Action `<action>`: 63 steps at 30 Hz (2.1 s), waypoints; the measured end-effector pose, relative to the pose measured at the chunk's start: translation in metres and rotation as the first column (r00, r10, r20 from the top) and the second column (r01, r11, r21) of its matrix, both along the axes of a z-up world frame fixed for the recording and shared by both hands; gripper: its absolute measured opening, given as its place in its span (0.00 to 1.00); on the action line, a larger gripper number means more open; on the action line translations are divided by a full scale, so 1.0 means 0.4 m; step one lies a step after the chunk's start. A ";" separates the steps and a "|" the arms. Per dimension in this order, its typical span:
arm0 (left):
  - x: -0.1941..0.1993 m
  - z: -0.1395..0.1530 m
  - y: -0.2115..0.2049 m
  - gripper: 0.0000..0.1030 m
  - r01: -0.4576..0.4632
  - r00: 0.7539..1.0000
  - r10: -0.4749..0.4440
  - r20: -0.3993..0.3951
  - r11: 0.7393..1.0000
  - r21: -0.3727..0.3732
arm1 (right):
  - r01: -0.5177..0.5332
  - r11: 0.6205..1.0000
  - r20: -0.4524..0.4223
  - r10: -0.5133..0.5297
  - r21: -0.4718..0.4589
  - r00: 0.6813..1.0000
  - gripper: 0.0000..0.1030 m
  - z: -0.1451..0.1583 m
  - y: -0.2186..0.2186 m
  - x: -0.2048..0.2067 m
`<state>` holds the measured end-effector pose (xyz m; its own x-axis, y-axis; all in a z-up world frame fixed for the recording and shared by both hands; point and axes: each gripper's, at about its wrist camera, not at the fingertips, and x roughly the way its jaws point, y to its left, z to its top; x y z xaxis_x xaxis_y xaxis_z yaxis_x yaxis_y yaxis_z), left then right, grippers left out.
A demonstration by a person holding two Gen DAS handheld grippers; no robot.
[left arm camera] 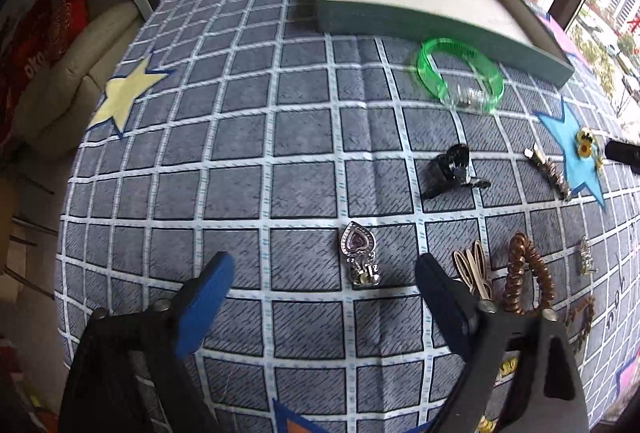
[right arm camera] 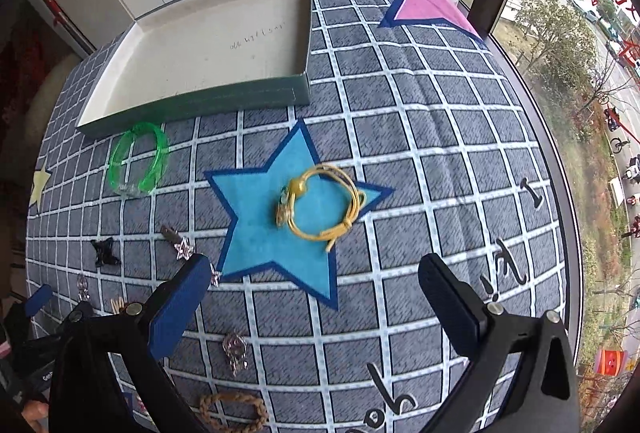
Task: Organize jewelry
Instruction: 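Grasp the heart pendant with the left tool while the right tool grasps the gold bracelet, then carry both items into the white tray and open both tools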
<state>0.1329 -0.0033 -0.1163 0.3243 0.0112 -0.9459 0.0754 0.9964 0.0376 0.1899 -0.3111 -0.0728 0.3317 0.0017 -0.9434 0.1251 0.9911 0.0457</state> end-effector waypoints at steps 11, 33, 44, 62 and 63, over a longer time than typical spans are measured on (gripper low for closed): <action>0.022 -0.004 -0.034 0.85 0.012 1.000 -0.012 0.013 1.000 -0.016 | -0.077 0.997 -0.073 0.076 -0.015 0.994 0.49 -0.068 0.040 0.078; 0.093 0.094 -0.086 0.30 0.054 0.998 -0.048 0.039 0.985 -0.161 | -0.054 0.985 -0.044 0.062 0.163 0.997 0.12 0.010 -0.014 0.071; 0.228 0.196 -0.057 0.30 0.093 0.988 -0.071 0.139 0.983 -0.160 | -0.092 0.967 0.059 0.081 0.236 0.995 0.12 0.150 0.014 0.188; 0.505 0.134 -0.162 0.29 0.108 0.978 -0.089 0.189 0.990 -0.091 | -0.107 0.965 0.028 0.103 0.240 0.994 0.12 0.058 0.060 0.351; 0.517 0.125 -0.166 0.30 0.104 0.979 -0.086 0.184 0.991 -0.088 | -0.106 0.966 0.024 0.104 0.237 0.994 0.12 0.051 0.060 0.357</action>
<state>0.3398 -0.0696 -0.0661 0.4837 -0.1160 -0.8675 0.1705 0.9847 -0.0366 0.3327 -0.2873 -0.0523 0.3285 0.2612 -0.9077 0.0190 0.9590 0.2828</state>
